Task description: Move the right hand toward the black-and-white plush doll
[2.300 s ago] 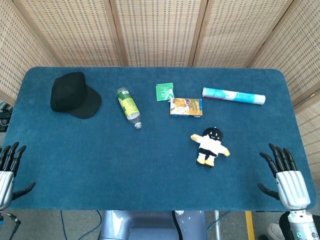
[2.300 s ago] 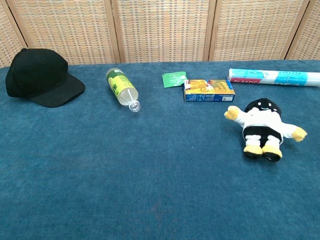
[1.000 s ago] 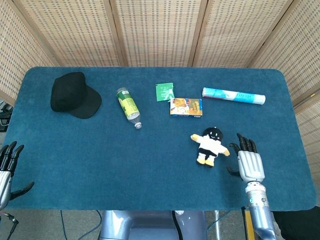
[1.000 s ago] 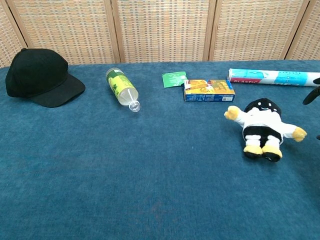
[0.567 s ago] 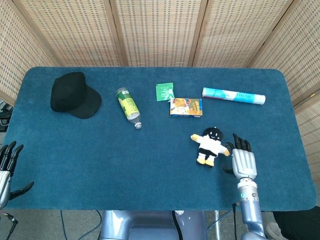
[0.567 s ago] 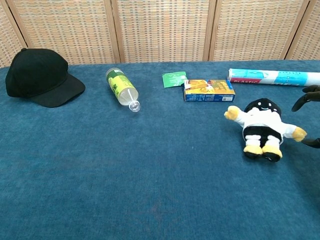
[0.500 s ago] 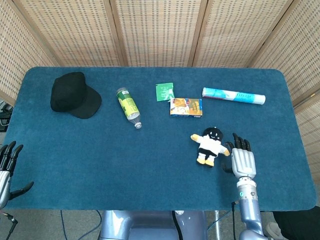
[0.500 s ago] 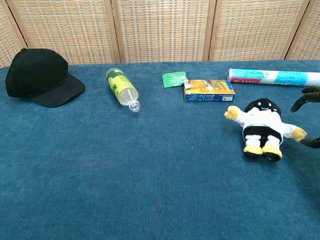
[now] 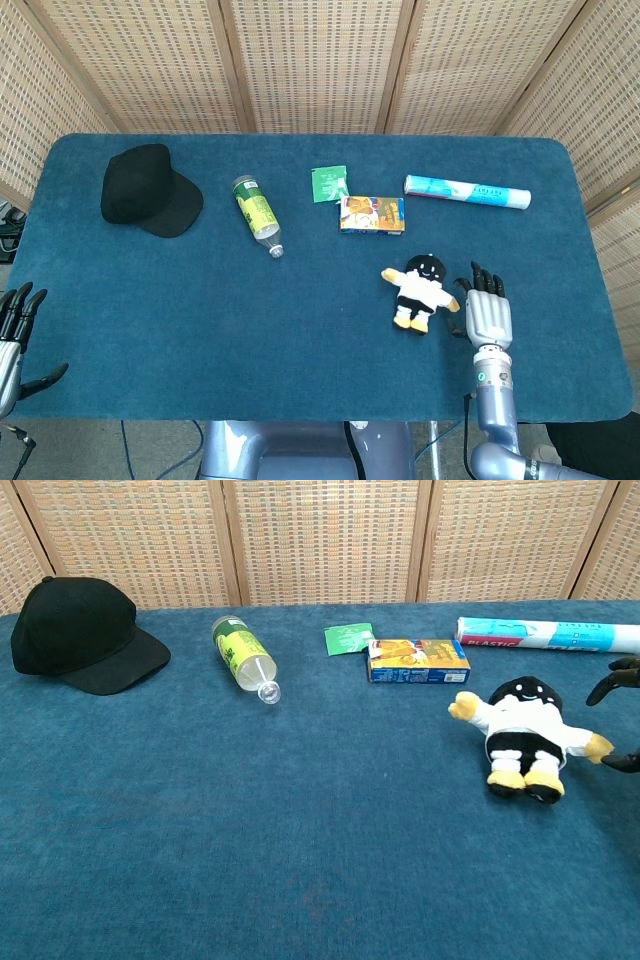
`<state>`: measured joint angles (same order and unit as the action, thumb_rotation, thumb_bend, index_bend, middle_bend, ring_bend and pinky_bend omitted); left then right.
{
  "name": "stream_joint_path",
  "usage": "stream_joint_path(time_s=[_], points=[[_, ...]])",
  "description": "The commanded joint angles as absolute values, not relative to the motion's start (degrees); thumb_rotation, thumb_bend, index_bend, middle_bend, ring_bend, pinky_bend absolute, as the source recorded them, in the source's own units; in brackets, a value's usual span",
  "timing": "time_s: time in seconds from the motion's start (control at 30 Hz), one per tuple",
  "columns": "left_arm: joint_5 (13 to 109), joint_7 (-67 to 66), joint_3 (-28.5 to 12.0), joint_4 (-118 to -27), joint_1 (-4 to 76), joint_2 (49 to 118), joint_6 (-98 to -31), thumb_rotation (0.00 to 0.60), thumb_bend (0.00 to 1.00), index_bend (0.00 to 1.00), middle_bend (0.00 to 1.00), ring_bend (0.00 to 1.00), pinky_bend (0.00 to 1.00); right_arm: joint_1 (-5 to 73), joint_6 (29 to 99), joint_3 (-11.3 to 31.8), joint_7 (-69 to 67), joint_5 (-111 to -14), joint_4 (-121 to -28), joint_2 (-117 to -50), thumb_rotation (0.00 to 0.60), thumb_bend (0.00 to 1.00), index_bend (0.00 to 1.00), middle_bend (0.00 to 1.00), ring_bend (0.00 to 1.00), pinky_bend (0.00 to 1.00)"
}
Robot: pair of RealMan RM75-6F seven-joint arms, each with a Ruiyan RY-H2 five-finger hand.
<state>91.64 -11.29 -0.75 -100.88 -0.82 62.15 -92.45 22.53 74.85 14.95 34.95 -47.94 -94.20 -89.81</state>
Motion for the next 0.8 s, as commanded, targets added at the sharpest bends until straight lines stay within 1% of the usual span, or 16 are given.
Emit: stream_joint_path(time_s=[0.03, 0.37, 0.63, 0.67, 0.7, 0.8], points=[[91.7, -11.4, -0.7, -100.8, -0.8, 62.2, -92.5, 0.600, 0.13, 0.00, 0.00, 0.00, 0.00, 22.9, 74.2, 15.3, 34.4, -47.1, -93.2, -89.8, 0.600, 0.42, 0.28, 0.00, 0.00, 0.03], [91.2, -12.1, -0.8, -100.8, -0.7, 62.5, -92.0, 0.600, 0.13, 0.00, 0.00, 0.00, 0.00, 23.7, 72.5, 15.4, 33.0, -45.5, -91.5, -90.4, 0.600, 0.42, 0.27, 0.00, 0.00, 0.03], [91.0, -11.9, -0.9, -100.7, -0.7, 62.5, -92.0, 0.600, 0.13, 0.00, 0.00, 0.00, 0.00, 24.9, 71.9, 15.3, 32.7, -44.9, -89.2, -92.2, 0.600, 0.43, 0.28, 0.01, 0.00, 0.03], [90.9, -11.9, -0.9, -100.7, -0.7, 62.5, -92.0, 0.600, 0.13, 0.00, 0.00, 0.00, 0.00, 25.1, 71.8, 15.3, 32.6, -44.8, -88.7, -92.4, 0.600, 0.43, 0.29, 0.02, 0.00, 0.04], [90.9, -11.8, -0.9, -100.7, -0.7, 62.5, -92.0, 0.600, 0.13, 0.00, 0.00, 0.00, 0.00, 25.2, 71.8, 15.3, 32.5, -44.8, -88.2, -92.5, 0.600, 0.43, 0.32, 0.04, 0.00, 0.05], [90.8, -11.8, -0.9, -100.6, -0.6, 62.6, -91.9, 0.600, 0.14, 0.00, 0.00, 0.00, 0.00, 25.4, 71.7, 15.4, 32.0, -44.8, -86.9, -93.2, 0.600, 0.43, 0.45, 0.12, 0.00, 0.09]])
